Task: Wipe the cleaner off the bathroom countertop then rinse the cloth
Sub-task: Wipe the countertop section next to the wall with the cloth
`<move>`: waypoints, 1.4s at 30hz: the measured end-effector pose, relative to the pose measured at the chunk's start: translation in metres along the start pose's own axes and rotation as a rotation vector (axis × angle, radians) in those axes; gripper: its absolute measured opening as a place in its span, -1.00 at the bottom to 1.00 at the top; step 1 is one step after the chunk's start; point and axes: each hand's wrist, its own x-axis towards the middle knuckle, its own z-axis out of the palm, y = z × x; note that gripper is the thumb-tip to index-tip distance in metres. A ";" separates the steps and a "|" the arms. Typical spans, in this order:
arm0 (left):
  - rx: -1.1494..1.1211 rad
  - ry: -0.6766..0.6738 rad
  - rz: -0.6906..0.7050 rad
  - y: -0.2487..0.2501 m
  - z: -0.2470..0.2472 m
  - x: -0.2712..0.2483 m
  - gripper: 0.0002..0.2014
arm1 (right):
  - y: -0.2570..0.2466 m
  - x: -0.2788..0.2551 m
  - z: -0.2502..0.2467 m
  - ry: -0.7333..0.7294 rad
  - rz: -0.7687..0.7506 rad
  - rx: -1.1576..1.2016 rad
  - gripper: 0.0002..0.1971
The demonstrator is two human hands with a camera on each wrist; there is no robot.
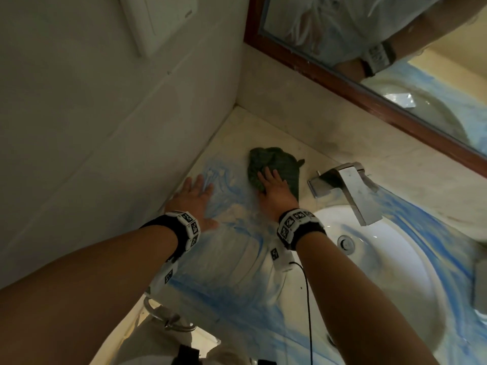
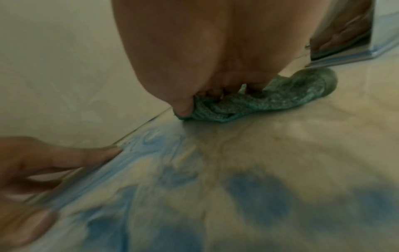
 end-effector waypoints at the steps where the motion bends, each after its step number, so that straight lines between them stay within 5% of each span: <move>1: 0.005 0.001 0.001 0.000 0.000 0.000 0.08 | 0.000 -0.009 0.006 0.012 0.009 0.014 -0.40; 9: 0.036 0.012 0.010 0.002 0.000 0.001 0.07 | 0.009 -0.092 0.067 0.080 0.029 0.086 -0.39; 21: 0.020 0.017 -0.013 0.004 0.002 0.006 0.13 | 0.029 -0.006 -0.003 -0.047 -0.013 -0.012 -0.42; 29: -0.210 0.151 -0.089 0.026 0.030 -0.033 -0.04 | 0.032 -0.082 0.052 -0.004 -0.089 -0.032 -0.41; 33: -0.168 0.132 -0.195 0.023 0.054 -0.051 0.08 | 0.043 -0.114 0.074 0.021 -0.117 -0.019 -0.41; 42: -0.160 0.047 -0.238 0.020 0.081 -0.061 0.26 | 0.046 -0.057 0.037 0.014 -0.178 -0.131 -0.40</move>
